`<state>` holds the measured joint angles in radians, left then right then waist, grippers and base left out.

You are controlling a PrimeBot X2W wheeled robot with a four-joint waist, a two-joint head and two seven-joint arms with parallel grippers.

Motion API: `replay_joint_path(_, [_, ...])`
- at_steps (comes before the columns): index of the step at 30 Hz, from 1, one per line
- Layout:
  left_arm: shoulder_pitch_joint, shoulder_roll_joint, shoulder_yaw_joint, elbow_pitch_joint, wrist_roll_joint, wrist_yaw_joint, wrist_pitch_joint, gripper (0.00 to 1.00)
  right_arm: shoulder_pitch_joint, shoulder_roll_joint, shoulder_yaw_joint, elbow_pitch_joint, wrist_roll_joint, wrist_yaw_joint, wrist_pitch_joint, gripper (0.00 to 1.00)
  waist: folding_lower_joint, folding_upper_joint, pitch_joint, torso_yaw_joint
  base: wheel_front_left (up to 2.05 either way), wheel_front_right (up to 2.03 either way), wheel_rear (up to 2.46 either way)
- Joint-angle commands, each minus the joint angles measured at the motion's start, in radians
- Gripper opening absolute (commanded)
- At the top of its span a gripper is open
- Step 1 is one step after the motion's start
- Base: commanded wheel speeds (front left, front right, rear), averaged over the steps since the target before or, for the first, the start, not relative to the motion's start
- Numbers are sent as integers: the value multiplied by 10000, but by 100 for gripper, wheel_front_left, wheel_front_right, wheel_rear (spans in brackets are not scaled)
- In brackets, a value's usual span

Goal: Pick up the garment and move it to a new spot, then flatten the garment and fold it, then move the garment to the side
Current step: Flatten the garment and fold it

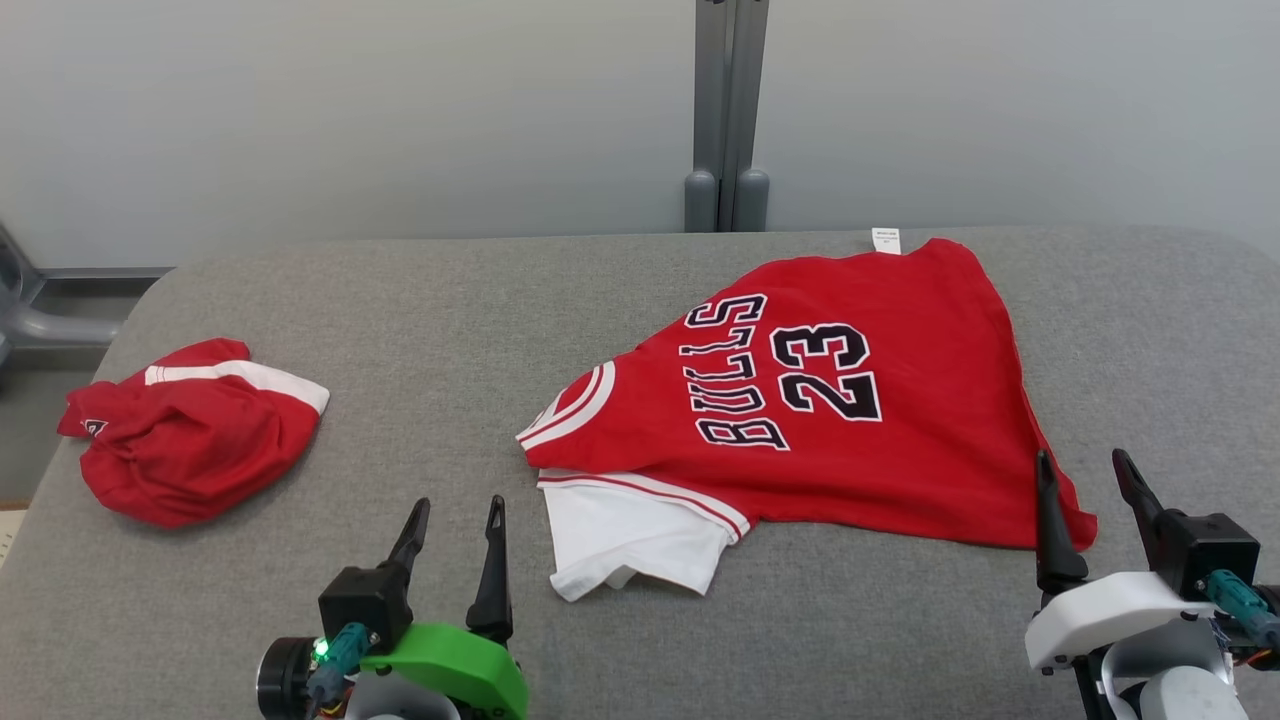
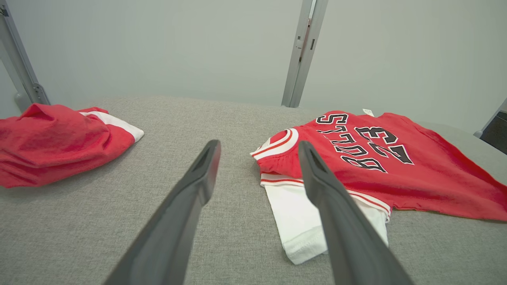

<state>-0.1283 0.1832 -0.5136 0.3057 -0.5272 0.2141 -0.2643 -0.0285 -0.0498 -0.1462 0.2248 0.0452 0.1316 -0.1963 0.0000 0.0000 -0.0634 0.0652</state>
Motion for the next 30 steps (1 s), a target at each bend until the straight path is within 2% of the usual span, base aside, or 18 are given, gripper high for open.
replay_joint_path(1, [155,2,76,35,123,-38,-7,100,93,-14,-16,36,-18,-17,-21,100,0,0,6,1,0,0,0])
replay_joint_path(8, [151,-82,164,183,140,-127,-2,100,45,-14,-11,152,3,-17,32,100,0,0,68,-20,0,0,0])
replay_joint_path(11, [26,-300,114,408,-160,-246,292,100,61,-14,-29,151,-28,-15,66,100,0,0,125,-30,0,0,0])
replay_joint_path(18, [-444,-851,-124,1624,-1123,-485,2113,100,-89,-14,82,177,-74,-17,106,100,0,0,341,-222,0,0,0])
replay_joint_path(22, [-745,-1079,-8,2290,-1627,-297,2673,100,-201,-14,163,273,-82,-15,101,100,0,0,502,-447,0,0,0])
replay_joint_path(30, [-1276,-1274,158,3123,-2493,-4,2843,100,-235,-13,153,332,-185,-17,116,100,0,0,775,-953,0,0,0])
